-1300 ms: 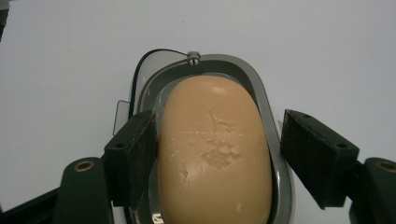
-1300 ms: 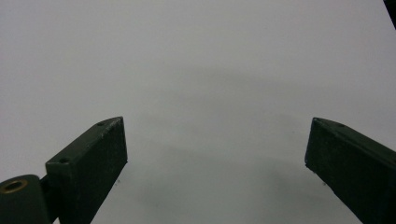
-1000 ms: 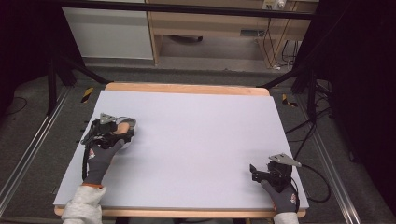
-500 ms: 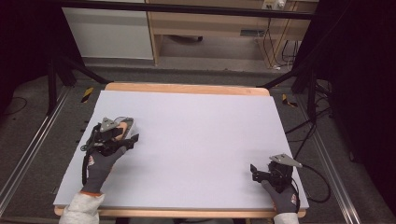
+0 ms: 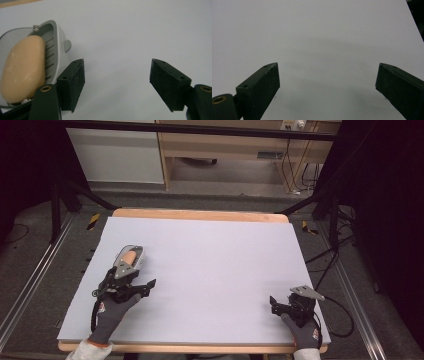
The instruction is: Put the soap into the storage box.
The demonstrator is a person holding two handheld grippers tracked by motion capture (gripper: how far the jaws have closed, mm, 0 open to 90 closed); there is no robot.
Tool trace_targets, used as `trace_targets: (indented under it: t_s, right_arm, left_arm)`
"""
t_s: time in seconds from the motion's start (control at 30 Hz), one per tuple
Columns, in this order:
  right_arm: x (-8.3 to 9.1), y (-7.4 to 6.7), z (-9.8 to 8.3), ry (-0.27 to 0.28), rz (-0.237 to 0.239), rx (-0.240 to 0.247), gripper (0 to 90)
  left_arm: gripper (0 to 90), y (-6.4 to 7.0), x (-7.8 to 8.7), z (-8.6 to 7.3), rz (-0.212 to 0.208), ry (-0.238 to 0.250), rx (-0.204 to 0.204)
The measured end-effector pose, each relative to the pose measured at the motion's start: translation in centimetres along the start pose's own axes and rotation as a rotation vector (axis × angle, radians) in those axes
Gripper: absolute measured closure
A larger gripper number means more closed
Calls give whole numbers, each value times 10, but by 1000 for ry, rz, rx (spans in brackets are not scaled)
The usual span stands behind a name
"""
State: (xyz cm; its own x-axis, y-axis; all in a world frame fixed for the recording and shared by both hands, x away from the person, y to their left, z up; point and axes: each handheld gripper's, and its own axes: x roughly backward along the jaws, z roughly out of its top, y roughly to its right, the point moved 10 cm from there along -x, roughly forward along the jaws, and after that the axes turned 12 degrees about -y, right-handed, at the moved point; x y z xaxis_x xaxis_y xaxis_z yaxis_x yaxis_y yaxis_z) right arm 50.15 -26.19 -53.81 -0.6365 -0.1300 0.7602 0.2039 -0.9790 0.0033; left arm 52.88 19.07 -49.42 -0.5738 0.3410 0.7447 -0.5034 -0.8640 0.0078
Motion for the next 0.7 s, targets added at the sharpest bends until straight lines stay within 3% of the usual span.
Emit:
trace_targets:
  t_s: [0.33,0.53,0.7]
  right_arm:
    - [0,4,-2,-2,-16,-14,54]
    - [1,5,-3,-3,-20,-21,54]
    - [1,6,-3,-2,-24,-19,53]
  left_arm:
    - [227,4,-7,-33,13,-45,-4]
    - [224,-3,-3,-51,20,-65,10]
    - [224,-9,0,-57,26,-66,30]
